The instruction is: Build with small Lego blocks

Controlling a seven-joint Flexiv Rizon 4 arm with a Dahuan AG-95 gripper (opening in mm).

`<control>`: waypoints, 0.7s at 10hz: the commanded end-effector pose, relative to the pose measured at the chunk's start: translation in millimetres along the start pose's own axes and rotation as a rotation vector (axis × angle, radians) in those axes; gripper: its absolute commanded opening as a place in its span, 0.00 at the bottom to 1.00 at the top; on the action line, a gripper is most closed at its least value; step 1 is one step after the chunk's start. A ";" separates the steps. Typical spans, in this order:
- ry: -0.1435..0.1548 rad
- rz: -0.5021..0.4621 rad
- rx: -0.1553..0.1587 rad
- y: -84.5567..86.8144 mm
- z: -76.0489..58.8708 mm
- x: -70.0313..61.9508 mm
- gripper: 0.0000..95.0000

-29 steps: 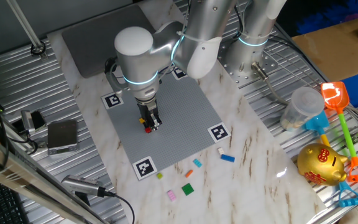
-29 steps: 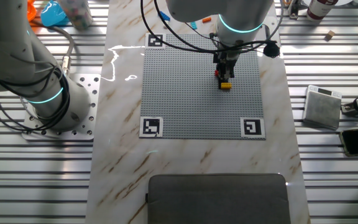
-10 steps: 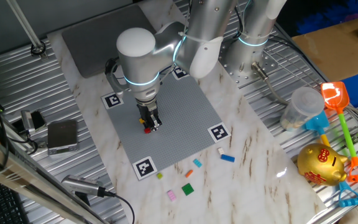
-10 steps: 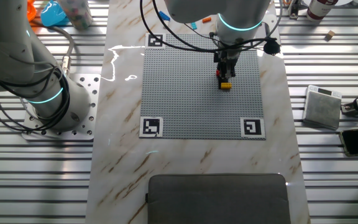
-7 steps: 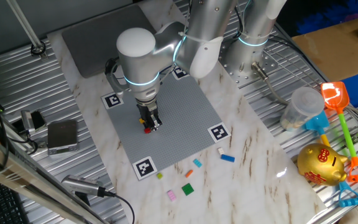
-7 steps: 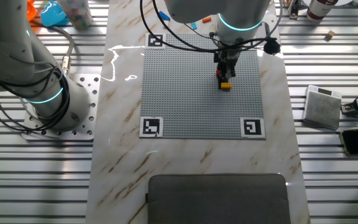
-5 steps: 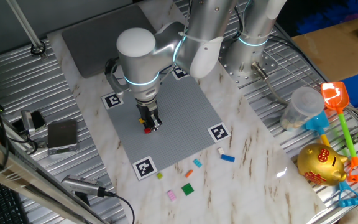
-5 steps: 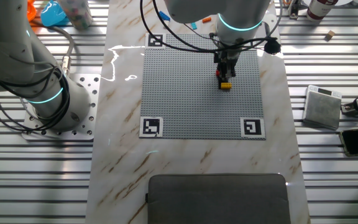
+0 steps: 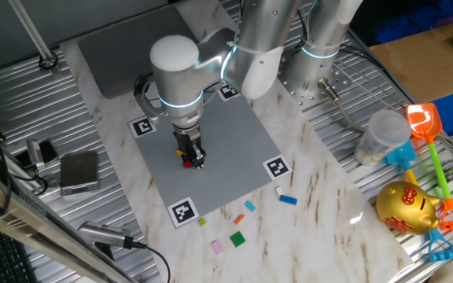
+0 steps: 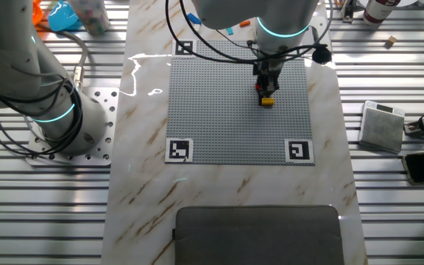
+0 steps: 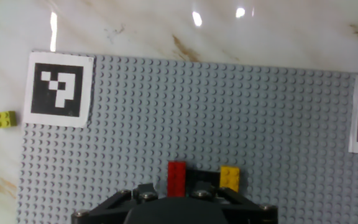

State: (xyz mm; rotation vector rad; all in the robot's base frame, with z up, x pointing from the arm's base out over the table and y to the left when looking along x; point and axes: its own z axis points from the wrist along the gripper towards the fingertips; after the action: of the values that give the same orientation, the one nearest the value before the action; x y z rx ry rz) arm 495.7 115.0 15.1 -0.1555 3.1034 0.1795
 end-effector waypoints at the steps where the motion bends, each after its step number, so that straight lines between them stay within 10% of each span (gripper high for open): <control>1: 0.008 -0.026 -0.003 4.1 -13.1 0.5 0.40; 6: 0.025 -0.200 0.064 13.8 -33.9 3.3 0.40; 7: 0.036 -0.286 0.080 14.8 -34.8 2.3 0.00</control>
State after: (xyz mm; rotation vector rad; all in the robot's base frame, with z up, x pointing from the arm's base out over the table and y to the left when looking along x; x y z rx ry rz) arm 491.7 124.5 47.7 -0.4522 3.0920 0.0737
